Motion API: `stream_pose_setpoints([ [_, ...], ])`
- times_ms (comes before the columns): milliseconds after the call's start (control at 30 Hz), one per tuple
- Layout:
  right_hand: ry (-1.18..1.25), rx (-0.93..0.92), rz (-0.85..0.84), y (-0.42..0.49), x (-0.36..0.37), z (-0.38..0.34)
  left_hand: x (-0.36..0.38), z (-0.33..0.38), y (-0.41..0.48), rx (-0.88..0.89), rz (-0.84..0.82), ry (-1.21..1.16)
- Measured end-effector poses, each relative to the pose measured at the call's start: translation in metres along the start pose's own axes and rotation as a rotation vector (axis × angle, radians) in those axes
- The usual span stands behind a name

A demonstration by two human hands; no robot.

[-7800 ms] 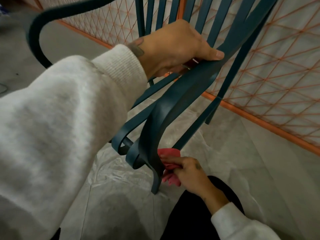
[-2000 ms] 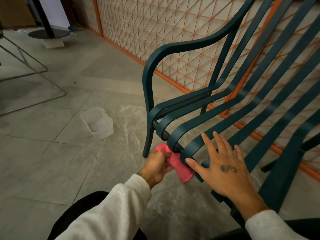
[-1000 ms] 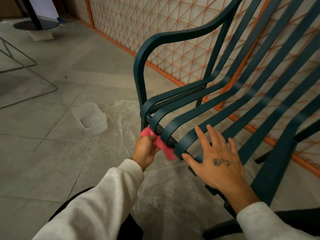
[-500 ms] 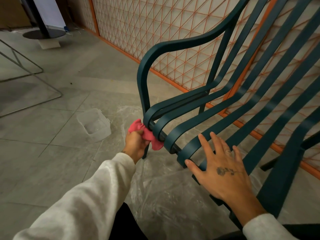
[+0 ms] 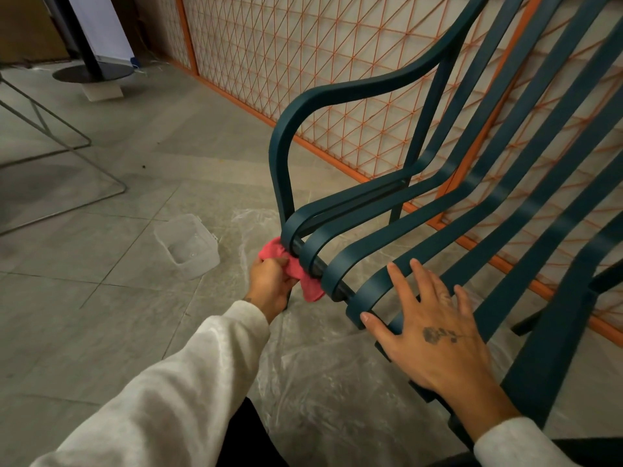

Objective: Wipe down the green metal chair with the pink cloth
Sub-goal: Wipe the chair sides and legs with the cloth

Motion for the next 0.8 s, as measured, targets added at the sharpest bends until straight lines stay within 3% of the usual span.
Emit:
stream_pose_setpoints([
  [200, 0.004, -0.002, -0.003, 0.0, -0.001, -0.001, 0.0, 0.013, -0.019, 0.077, 0.026, -0.055],
  [333, 0.004, -0.002, -0.013, -0.001, 0.0, -0.001, 0.006, 0.014, -0.037, 0.137, 0.022, 0.075],
  [567, 0.003, -0.007, -0.025, -0.003, -0.002, -0.001, 0.031, -0.033, -0.045, -0.058, -0.12, 0.137],
  [800, 0.029, 0.002, -0.012, -0.001, 0.001, 0.0, 0.018, -0.042, -0.061, -0.091, -0.095, 0.036],
])
Point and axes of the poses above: each hand's wrist, its own y-axis towards the middle knuckle, its own x-axis out of the palm, z = x × y, the point moved 10 cm from there along y, towards the middle knuckle, and after that the axes turned 12 degrees about -z, right-handed, at the moved point
